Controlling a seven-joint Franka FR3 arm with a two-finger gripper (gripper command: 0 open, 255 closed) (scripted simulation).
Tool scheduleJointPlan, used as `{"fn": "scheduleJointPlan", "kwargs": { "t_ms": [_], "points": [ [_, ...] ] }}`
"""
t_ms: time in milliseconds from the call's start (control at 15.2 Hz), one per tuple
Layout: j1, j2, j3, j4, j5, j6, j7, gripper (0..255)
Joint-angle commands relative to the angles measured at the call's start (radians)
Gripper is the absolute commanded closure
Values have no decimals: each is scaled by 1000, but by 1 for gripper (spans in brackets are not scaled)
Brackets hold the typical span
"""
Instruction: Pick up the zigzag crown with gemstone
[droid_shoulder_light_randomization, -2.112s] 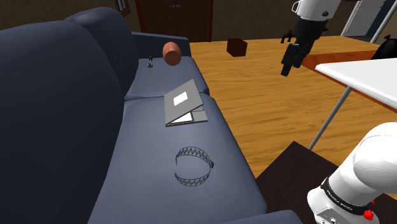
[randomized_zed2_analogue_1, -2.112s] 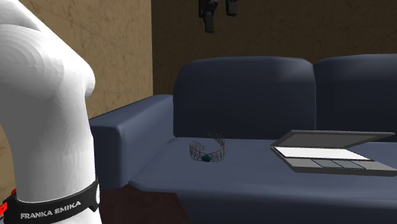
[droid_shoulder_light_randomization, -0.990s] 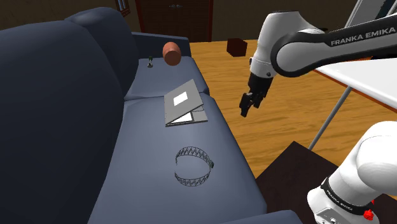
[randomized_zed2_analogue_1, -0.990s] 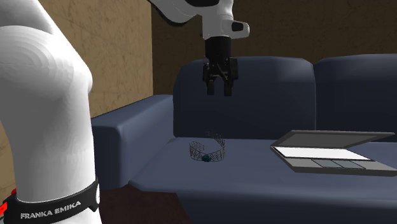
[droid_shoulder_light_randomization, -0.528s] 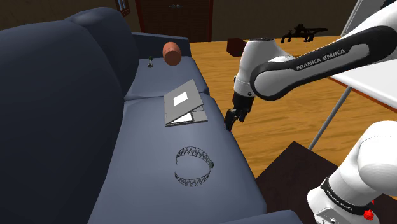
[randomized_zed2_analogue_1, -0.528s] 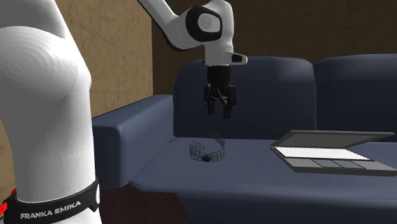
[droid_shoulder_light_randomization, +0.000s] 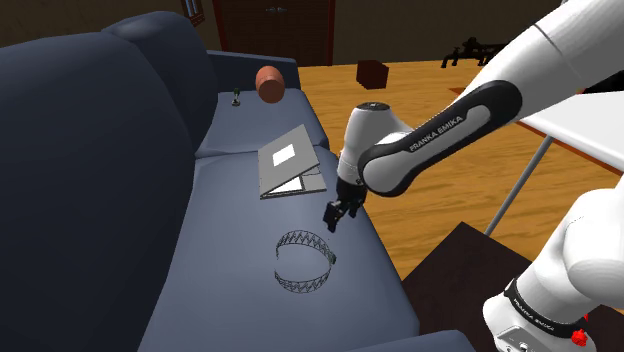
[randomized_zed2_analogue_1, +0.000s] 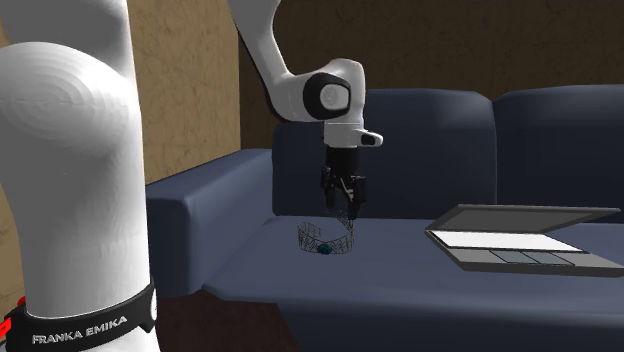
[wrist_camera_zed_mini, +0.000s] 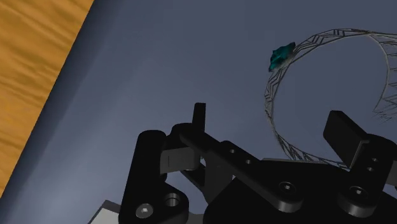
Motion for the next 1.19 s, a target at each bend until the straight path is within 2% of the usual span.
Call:
{"fn": "scheduleJointPlan", "kwargs": {
  "t_ms": [0, 198, 726, 858, 924, 1122],
  "points": [
    [10, 79, 13, 25, -4, 58, 16, 0],
    [29, 199, 25, 76, -25, 132, 49, 0],
    [44, 316, 11, 83, -55, 242, 61, 0],
    [45, 316, 10, 83, -55, 242, 61, 0],
    [45, 318, 10, 83, -55, 243, 61, 255],
    [46, 317, 10, 83, -55, 242, 62, 255]
  ]
}}
